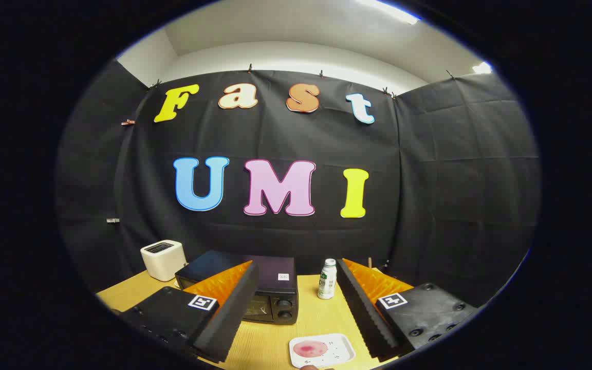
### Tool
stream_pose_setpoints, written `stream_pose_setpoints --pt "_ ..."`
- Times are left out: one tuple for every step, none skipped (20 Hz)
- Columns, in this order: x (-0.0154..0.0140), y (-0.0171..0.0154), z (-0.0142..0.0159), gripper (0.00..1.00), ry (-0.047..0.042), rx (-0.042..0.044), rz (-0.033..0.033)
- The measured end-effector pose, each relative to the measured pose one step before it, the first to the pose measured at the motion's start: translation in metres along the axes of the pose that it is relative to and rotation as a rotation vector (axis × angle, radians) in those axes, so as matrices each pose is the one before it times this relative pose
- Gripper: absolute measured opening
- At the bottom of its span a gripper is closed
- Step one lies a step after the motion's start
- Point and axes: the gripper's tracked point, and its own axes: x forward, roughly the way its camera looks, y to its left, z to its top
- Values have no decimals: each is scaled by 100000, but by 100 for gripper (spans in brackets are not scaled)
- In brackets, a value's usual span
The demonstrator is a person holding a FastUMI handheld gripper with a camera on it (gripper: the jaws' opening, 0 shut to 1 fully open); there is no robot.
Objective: Open the toaster oven, put the food inside, and close the toaster oven door.
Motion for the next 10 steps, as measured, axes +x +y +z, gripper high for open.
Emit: stream_pose_setpoints --pt "-84 -127 -73 98 160 -77 -197" --pt "6 -69 8 98 -153 -14 -244" --pt "-38 -97 -76 98 113 -204 -346" --pt "-13 -146 -306 98 721 -292 -274" --pt "-95 -21 -434 98 1122 -355 -171" --pt "-47 -13 -258 98 639 -382 -133" --pt "-39 -216 -75 98 32 -589 -491" --pt "-59 -132 261 98 -863 -201 -364" --pt "-100 32 242 98 -839 122 -67" --pt "-4 -14 161 98 -483 270 -149"
